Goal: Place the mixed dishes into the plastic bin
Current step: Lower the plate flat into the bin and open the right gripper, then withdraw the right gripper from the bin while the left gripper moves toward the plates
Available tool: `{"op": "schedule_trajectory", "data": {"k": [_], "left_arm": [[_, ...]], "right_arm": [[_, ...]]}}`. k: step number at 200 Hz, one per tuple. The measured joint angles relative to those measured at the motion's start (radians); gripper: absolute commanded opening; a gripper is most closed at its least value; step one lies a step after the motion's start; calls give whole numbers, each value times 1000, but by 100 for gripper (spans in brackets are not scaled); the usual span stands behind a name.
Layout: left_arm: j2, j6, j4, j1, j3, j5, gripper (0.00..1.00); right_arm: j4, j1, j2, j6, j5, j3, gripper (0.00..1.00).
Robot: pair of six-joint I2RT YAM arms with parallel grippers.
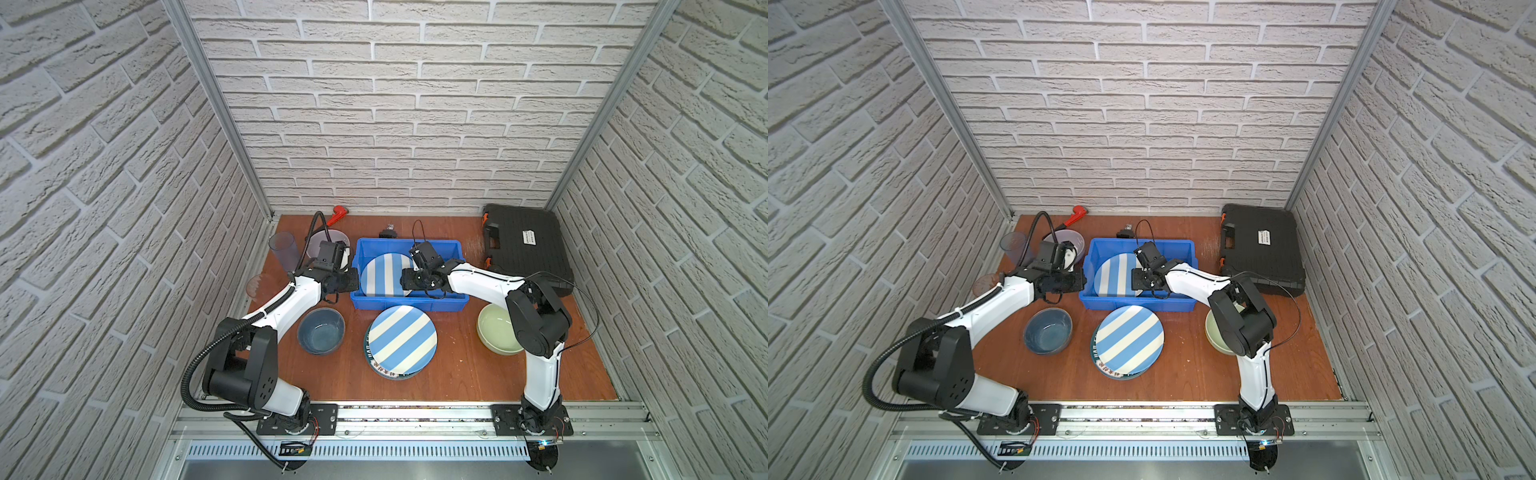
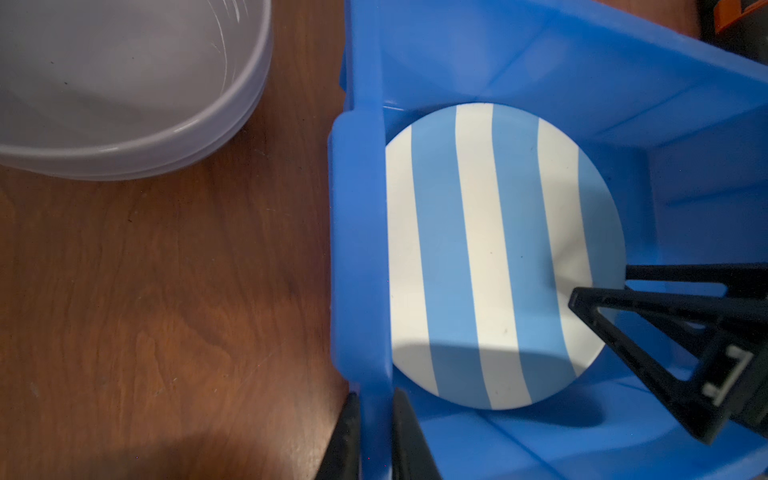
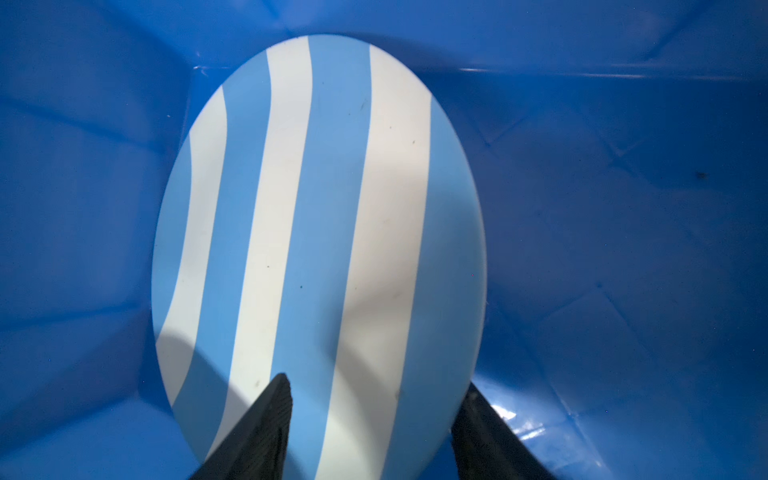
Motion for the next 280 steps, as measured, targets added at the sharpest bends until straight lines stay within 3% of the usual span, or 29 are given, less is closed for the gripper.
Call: {"op": "schedule_trajectory", "data": {"k": [29, 99, 125, 137, 159, 178, 225, 280], "left_arm": [[-10, 0, -10, -1, -4, 1, 16], [-53, 2, -24, -4, -6, 7, 18], [-65, 4, -30, -4, -6, 3, 23], [-77, 8, -38, -4, -6, -2, 31], [-116, 19, -60, -4, -4, -7, 48], [-166, 30, -74, -5, -4, -10, 52], [-317, 34, -104, -48, -16, -8, 51], [-427, -18, -141, -206, -166, -6, 43]], "right_arm": [[-17, 0, 0, -8, 14, 13, 70], [-32, 0, 0, -32, 39, 19, 71], [-42, 0, -21, -52, 40, 18, 70], [-43, 0, -42, -63, 40, 16, 71], [-51, 0, -119, -84, 44, 4, 70], [-56, 0, -213, -100, 45, -23, 70], [-45, 0, -484, -121, 2, -208, 64], [-13, 18, -747, -99, -39, -544, 57]]}}
